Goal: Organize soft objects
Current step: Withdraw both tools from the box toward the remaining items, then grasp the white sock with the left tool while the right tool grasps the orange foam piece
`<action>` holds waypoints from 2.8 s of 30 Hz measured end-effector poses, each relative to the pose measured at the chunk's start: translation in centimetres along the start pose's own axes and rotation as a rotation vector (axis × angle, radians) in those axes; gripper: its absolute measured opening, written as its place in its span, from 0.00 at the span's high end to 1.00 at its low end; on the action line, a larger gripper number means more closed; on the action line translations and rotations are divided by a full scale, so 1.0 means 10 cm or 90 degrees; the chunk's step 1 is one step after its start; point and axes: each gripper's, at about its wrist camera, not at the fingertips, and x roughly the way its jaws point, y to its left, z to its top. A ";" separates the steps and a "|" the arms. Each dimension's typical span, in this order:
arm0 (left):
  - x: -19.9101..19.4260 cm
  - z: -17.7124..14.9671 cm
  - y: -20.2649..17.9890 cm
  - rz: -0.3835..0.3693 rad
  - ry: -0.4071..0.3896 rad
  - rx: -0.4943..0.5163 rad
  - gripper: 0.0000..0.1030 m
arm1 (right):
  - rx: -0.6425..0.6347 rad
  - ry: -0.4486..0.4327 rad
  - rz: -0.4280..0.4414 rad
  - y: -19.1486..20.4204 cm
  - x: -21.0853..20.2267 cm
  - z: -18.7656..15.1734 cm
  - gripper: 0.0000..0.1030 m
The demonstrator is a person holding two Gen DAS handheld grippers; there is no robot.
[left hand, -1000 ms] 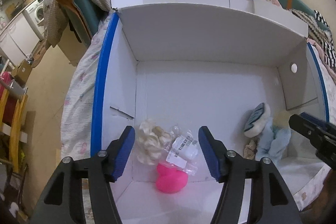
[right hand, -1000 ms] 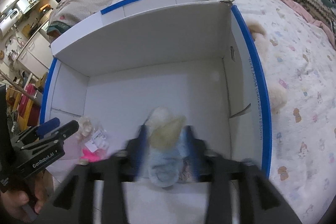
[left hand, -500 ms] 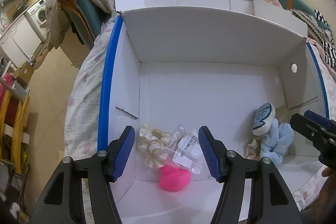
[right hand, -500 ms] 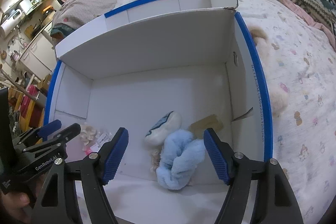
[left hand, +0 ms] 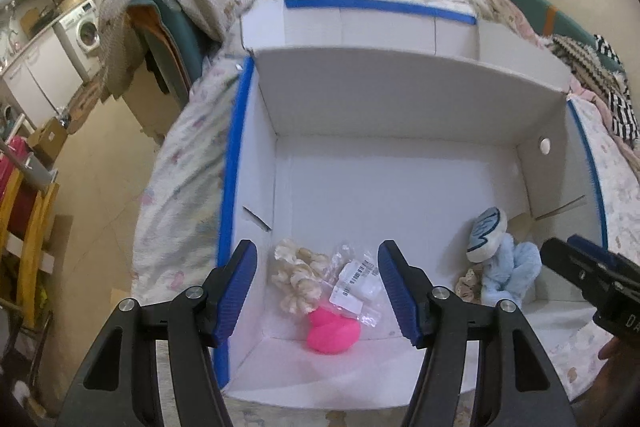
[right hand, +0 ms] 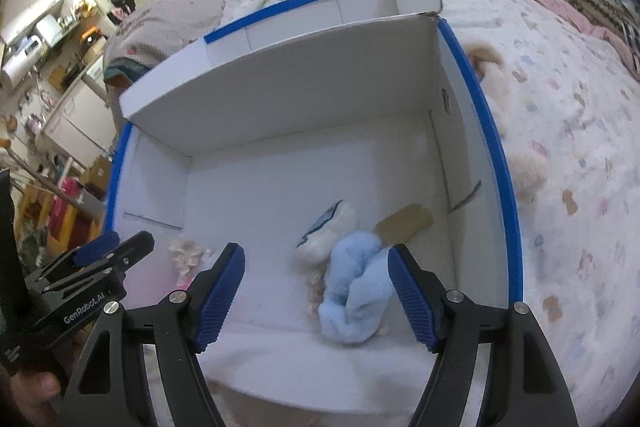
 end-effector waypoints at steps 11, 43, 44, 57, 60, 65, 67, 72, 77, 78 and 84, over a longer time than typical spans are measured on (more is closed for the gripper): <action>-0.31 -0.40 0.25 -0.011 0.014 -0.029 0.42 | 0.005 -0.028 0.017 0.06 -0.41 -0.37 0.24; -0.25 -0.98 0.47 -0.002 0.083 -0.012 0.42 | -0.031 0.041 0.022 0.11 -0.27 -0.89 0.24; -0.24 -0.99 0.46 -0.001 0.087 -0.008 0.42 | -0.027 0.049 0.027 0.11 -0.23 -0.89 0.24; 0.21 -1.12 0.18 -0.045 0.177 0.005 0.42 | 0.077 0.178 0.030 -0.03 0.34 -0.92 0.24; 0.34 -1.13 0.00 -0.061 0.190 0.030 0.42 | 0.076 0.186 0.024 -0.01 0.41 -0.91 0.24; 0.50 -1.14 -0.28 -0.089 0.205 0.076 0.42 | 0.058 0.182 0.012 0.03 0.41 -0.86 0.24; 0.58 -1.16 -0.35 -0.094 0.219 0.088 0.42 | 0.063 0.181 0.012 0.01 0.40 -0.84 0.24; 0.71 -1.15 -0.34 -0.093 0.238 0.079 0.68 | 0.067 0.186 0.015 -0.02 0.42 -0.82 0.24; 0.75 -1.15 -0.19 -0.099 0.248 0.064 0.75 | 0.058 0.205 0.005 -0.03 0.52 -0.87 0.24; 0.73 -1.15 -0.13 -0.088 0.245 0.062 0.75 | 0.054 0.208 0.000 -0.02 0.55 -0.88 0.24; 0.62 -1.14 0.12 -0.052 0.224 0.036 0.75 | 0.002 0.221 -0.035 0.13 0.73 -0.95 0.24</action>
